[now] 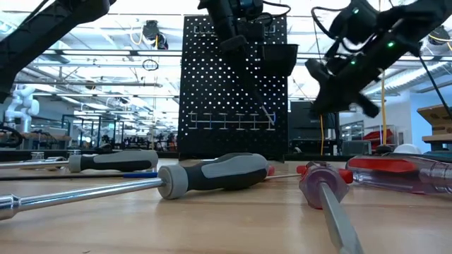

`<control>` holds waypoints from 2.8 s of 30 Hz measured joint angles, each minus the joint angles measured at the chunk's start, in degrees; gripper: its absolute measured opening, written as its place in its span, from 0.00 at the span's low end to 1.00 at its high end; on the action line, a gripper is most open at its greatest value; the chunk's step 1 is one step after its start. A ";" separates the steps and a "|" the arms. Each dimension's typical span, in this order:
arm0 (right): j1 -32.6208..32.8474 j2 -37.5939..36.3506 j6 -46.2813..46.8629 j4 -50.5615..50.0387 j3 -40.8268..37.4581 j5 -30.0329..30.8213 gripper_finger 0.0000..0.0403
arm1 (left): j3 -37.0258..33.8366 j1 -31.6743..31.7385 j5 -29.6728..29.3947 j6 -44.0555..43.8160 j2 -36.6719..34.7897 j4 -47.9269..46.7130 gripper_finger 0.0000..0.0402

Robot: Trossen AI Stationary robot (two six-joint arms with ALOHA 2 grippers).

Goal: Hang tools onto peg board
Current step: Hang the black screwdriver on the pegboard

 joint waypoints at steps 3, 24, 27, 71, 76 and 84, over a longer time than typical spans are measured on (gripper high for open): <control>-3.39 2.25 -1.16 7.93 0.02 -6.02 0.01 | 0.00 -0.02 0.07 0.00 0.00 -0.01 0.26; -12.79 22.13 25.20 54.96 -9.05 -14.67 0.00 | -0.04 0.18 0.20 1.14 0.00 -0.32 0.26; -12.79 23.85 25.79 55.73 -8.08 -12.68 0.00 | -0.04 0.18 0.20 1.14 0.00 -0.42 0.26; -13.99 28.26 20.99 47.19 -0.40 -9.69 0.00 | -0.04 0.42 0.40 1.53 0.04 -0.38 0.26; -13.92 32.05 20.91 53.63 -0.02 -9.70 0.00 | -0.04 0.46 0.38 1.55 0.04 -0.74 0.26; -13.88 32.90 19.87 55.57 0.00 -10.28 0.00 | -0.05 0.44 0.87 1.55 0.04 -1.21 0.26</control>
